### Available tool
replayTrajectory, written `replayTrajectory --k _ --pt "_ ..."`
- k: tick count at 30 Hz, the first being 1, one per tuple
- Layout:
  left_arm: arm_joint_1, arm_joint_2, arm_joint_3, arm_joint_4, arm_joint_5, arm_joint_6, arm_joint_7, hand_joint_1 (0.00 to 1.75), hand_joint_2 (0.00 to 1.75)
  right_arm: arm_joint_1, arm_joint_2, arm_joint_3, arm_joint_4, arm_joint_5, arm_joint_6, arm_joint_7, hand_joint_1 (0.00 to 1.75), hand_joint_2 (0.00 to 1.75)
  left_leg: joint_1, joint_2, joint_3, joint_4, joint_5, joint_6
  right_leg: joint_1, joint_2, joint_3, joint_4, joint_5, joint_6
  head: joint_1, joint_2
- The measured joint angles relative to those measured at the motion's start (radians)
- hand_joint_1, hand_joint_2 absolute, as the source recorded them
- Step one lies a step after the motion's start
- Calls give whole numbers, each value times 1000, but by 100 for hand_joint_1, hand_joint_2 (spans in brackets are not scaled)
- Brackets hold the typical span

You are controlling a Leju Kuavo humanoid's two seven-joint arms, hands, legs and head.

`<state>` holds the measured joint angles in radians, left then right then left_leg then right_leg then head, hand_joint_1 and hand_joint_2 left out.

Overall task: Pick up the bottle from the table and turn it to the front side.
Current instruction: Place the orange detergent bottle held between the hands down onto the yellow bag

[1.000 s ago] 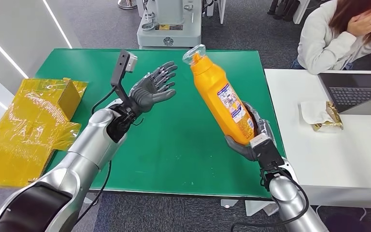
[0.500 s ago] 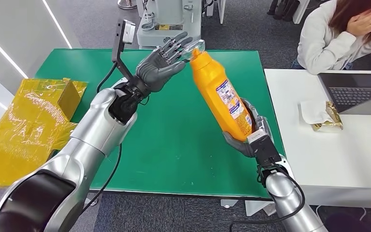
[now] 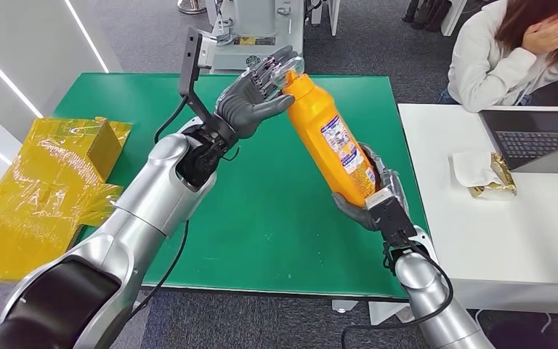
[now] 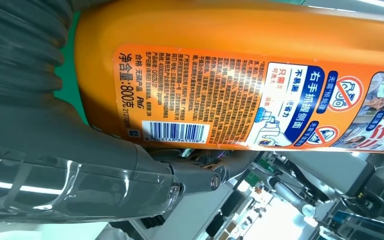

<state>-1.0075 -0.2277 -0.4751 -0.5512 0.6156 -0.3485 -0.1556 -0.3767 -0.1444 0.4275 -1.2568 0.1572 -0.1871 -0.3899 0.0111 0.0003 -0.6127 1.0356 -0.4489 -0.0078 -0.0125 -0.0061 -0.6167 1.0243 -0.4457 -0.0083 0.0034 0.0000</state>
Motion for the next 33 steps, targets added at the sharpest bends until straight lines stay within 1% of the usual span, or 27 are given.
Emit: replayTrajectory --k 7,11,24,33 --pt "1 0 -17 3 -27 10 -15 0 175 -10 11 3 19 15 -12 -8 175 175 0 0 0 0 0 0 0 0 0 0 0 0 0 0" --pt "5 -6 -19 11 -28 1 -24 0 175 -23 23 8 42 22 -23 -7 175 175 0 0 0 0 0 0 0 0 0 0 0 0 0 0" --pt "10 -25 -19 17 -35 -9 -30 0 175 -67 64 32 132 33 -49 -17 175 175 0 0 0 0 0 0 0 0 0 0 0 0 0 0" --pt "10 -29 -19 17 -35 -11 -29 0 175 -79 77 42 161 32 -55 -17 175 175 0 0 0 0 0 0 0 0 0 0 0 0 0 0"
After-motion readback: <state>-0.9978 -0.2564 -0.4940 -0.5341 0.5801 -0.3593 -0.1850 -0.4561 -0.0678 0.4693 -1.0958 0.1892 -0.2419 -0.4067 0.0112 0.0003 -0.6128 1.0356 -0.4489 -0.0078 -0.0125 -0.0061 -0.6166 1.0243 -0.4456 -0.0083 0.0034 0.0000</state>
